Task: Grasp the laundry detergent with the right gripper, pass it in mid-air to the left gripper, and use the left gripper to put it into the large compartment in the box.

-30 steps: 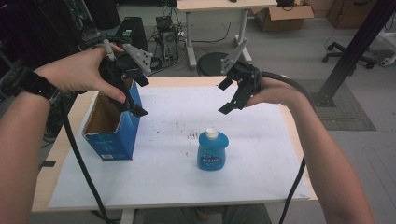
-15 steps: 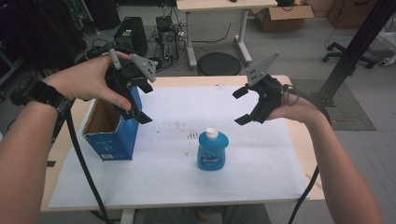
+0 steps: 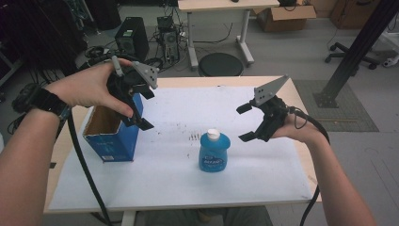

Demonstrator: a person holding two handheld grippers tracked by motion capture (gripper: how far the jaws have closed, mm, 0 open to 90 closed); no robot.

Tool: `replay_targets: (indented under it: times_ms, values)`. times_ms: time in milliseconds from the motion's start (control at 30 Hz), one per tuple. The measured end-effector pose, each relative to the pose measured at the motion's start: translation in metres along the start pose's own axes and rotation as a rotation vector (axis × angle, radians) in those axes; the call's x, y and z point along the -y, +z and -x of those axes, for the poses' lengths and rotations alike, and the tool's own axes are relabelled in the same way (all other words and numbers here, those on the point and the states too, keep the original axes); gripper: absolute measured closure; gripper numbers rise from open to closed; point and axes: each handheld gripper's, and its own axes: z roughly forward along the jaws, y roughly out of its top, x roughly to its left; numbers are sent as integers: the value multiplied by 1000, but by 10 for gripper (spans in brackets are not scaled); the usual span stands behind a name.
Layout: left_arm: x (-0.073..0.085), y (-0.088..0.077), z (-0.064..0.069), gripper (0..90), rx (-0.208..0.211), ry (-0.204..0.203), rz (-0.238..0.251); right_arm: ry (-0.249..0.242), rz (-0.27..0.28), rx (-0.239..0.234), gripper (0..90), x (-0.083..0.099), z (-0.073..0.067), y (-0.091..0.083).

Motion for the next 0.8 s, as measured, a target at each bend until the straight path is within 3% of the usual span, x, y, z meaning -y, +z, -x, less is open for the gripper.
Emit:
replay_targets:
  times_ms: [433,800]
  values:
    - [-1,7,3,43,13,5,-6,30,72,-17,18,25,-9,31]
    - [1,11,3,42,21,2,-5,37,97,-23,18,37,-16,54]
